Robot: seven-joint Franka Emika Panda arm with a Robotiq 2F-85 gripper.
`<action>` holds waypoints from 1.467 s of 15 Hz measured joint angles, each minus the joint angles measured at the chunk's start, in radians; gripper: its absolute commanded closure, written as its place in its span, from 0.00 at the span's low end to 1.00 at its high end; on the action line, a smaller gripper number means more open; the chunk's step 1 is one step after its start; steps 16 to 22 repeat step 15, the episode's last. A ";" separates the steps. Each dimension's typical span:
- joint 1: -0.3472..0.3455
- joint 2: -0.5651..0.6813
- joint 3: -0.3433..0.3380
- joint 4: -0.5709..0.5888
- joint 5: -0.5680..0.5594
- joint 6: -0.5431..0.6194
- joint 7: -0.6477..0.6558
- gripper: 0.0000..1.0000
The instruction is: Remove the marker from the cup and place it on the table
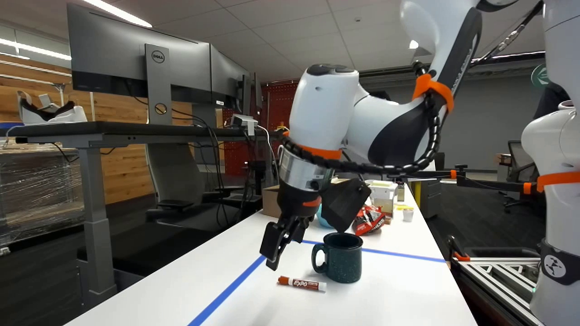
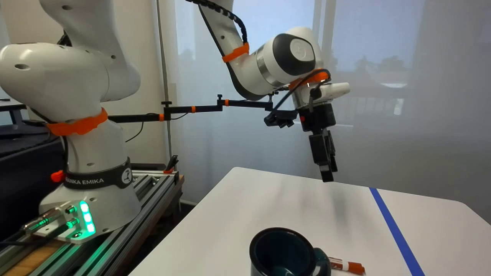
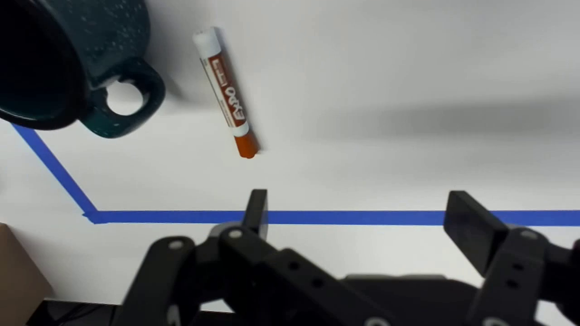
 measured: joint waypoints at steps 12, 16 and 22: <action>0.088 -0.480 -0.084 -0.214 0.389 -0.234 -0.236 0.00; 0.088 -0.459 -0.080 -0.214 0.389 -0.231 -0.236 0.00; 0.088 -0.459 -0.080 -0.214 0.389 -0.231 -0.236 0.00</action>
